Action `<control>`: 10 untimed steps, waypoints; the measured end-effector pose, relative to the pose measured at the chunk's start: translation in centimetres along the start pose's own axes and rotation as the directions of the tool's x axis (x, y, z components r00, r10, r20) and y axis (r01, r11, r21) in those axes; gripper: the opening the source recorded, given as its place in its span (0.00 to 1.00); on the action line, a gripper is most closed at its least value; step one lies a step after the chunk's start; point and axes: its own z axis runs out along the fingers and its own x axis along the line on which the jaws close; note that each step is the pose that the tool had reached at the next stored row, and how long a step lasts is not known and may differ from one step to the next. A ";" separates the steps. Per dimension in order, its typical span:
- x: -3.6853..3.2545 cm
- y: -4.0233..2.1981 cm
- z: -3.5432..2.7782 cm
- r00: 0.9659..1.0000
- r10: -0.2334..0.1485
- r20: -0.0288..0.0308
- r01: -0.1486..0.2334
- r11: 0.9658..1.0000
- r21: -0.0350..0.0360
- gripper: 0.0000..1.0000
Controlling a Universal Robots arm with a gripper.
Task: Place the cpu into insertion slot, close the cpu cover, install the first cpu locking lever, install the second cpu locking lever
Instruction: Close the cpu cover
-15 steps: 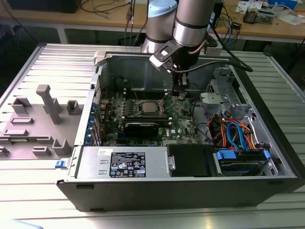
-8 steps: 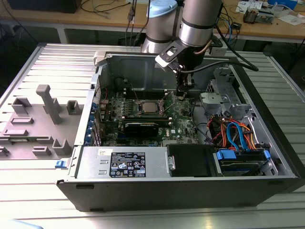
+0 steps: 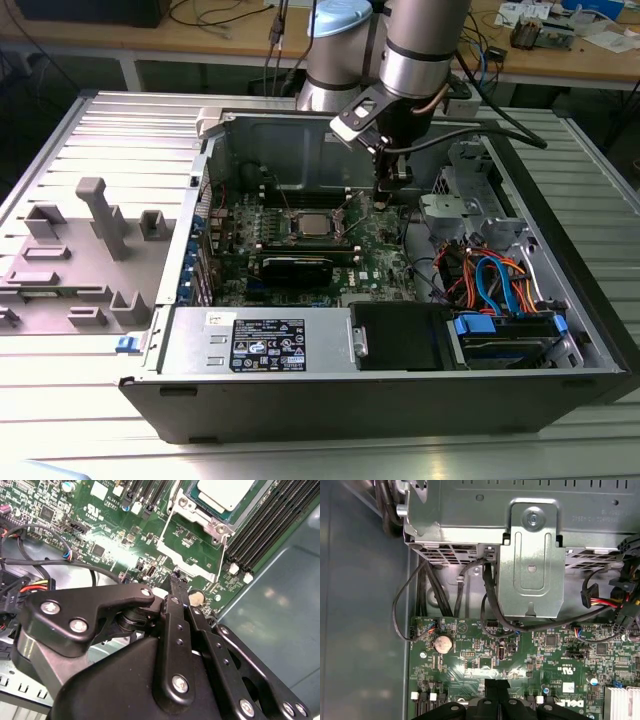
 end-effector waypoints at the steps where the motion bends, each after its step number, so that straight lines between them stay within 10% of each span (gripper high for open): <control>1: 0.00 0.01 0.01 1.000 0.000 0.000 0.000 1.000 -0.004 0.11; 10: 0.00 0.18 0.47 1.000 0.000 0.000 0.000 1.000 -0.006 0.11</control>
